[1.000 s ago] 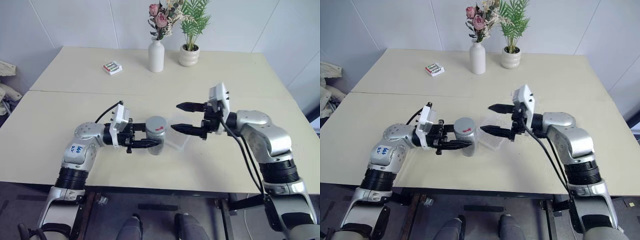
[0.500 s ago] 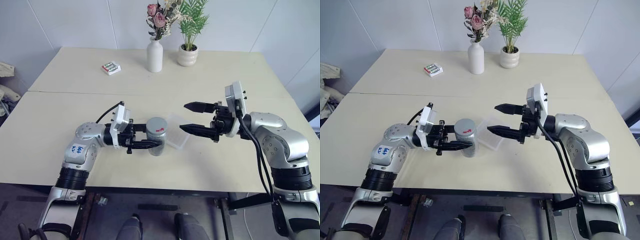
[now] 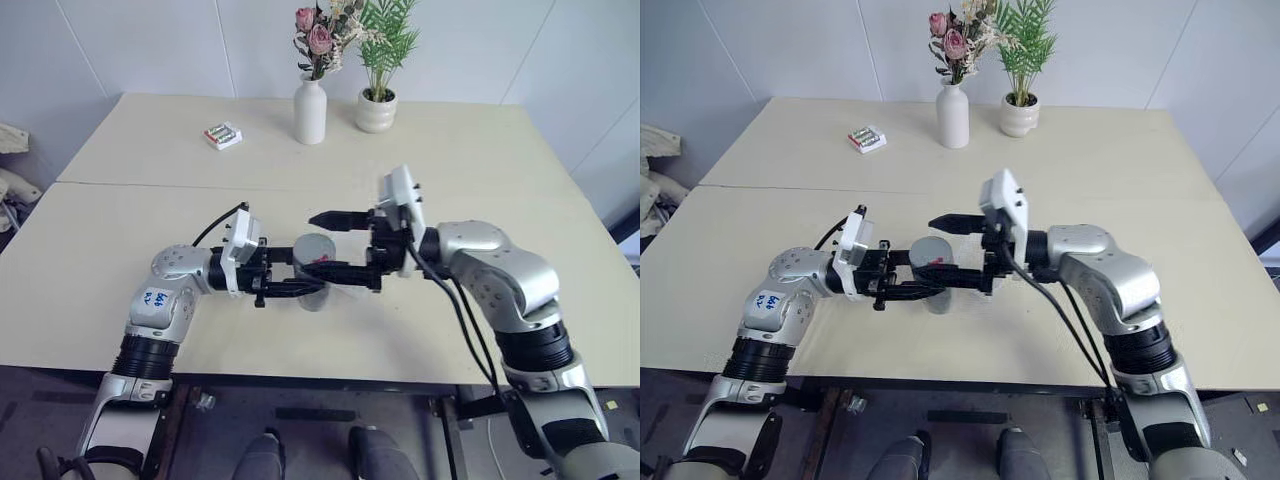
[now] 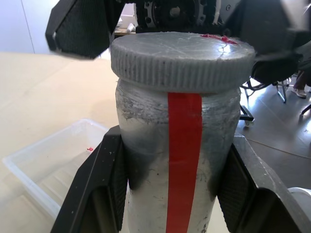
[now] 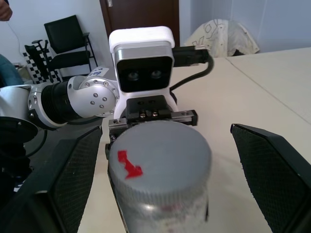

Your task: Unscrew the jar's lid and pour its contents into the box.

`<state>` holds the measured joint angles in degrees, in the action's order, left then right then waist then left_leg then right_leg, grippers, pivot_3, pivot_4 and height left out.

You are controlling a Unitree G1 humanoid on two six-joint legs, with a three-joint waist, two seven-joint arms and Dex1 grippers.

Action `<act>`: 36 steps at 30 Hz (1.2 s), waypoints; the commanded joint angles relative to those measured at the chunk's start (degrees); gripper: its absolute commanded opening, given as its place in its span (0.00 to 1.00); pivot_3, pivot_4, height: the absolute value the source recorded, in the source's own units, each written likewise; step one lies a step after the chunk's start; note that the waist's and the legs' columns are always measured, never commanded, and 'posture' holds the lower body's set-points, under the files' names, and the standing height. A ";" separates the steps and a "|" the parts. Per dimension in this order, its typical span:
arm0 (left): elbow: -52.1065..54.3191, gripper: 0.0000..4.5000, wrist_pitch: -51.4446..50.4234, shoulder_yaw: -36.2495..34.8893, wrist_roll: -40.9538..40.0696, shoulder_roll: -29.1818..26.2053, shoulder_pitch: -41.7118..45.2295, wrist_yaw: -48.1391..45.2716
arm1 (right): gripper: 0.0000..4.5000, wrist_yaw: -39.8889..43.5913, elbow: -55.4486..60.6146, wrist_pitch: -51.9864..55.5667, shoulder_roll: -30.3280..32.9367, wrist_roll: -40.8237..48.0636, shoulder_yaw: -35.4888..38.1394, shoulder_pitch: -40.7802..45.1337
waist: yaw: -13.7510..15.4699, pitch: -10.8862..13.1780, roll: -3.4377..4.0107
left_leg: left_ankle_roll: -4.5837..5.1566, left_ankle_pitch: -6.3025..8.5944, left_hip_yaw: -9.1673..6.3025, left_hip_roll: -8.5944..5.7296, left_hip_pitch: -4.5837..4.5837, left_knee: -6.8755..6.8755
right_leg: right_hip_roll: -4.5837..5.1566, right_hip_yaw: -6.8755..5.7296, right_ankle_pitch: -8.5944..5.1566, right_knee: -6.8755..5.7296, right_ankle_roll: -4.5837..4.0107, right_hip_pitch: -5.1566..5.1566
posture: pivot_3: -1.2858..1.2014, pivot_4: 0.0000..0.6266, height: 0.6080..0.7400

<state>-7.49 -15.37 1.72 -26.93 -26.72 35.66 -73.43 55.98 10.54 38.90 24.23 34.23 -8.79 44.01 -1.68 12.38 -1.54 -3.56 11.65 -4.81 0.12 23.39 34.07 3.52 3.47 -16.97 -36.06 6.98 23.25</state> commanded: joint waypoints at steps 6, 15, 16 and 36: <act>2.20 0.45 0.25 -0.15 -1.00 0.23 0.56 0.07 | 0.99 -1.30 -2.40 -1.32 -2.51 -2.54 -0.58 2.95 | -0.08 0.00 0.00 | 0.00 0.00 0.00 0.00 0.00 0.00 | 0.00 0.01 0.00 -0.01 0.00 0.01 | 0.52 0.24 1.00; 2.21 0.45 0.30 -0.05 -1.10 0.17 0.63 0.18 | 0.99 -2.14 -3.78 -2.04 -1.49 -4.02 1.09 2.73 | -0.05 0.00 0.00 | 0.00 0.00 0.00 0.00 0.01 0.00 | 0.00 0.00 0.00 -0.04 0.00 0.03 | 0.52 0.24 1.00; 2.21 0.45 0.30 -0.05 -1.11 0.16 0.64 0.21 | 0.99 -2.15 -3.76 -1.96 -1.20 -3.93 1.46 2.63 | -0.05 0.00 0.00 | 0.00 0.00 0.00 0.00 0.01 0.00 | 0.00 0.01 0.00 -0.04 0.00 0.04 | 0.52 0.24 1.00; 2.08 0.45 0.36 -0.14 -1.21 -0.04 0.51 0.51 | 0.99 -2.30 -4.61 -1.17 7.29 0.44 7.84 -1.04 | 0.03 0.00 0.00 | 0.00 0.00 0.01 -0.01 0.02 0.00 | 0.01 0.01 0.00 -0.03 0.00 0.04 | 0.52 0.24 1.00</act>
<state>-7.89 -15.80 0.69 -26.77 -27.01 35.72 -70.73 56.24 7.50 37.85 30.21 35.33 -5.57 42.92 -1.65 12.38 -1.54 -3.56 11.65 -4.80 0.11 23.42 34.07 3.53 3.48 -16.97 -36.08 6.99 23.29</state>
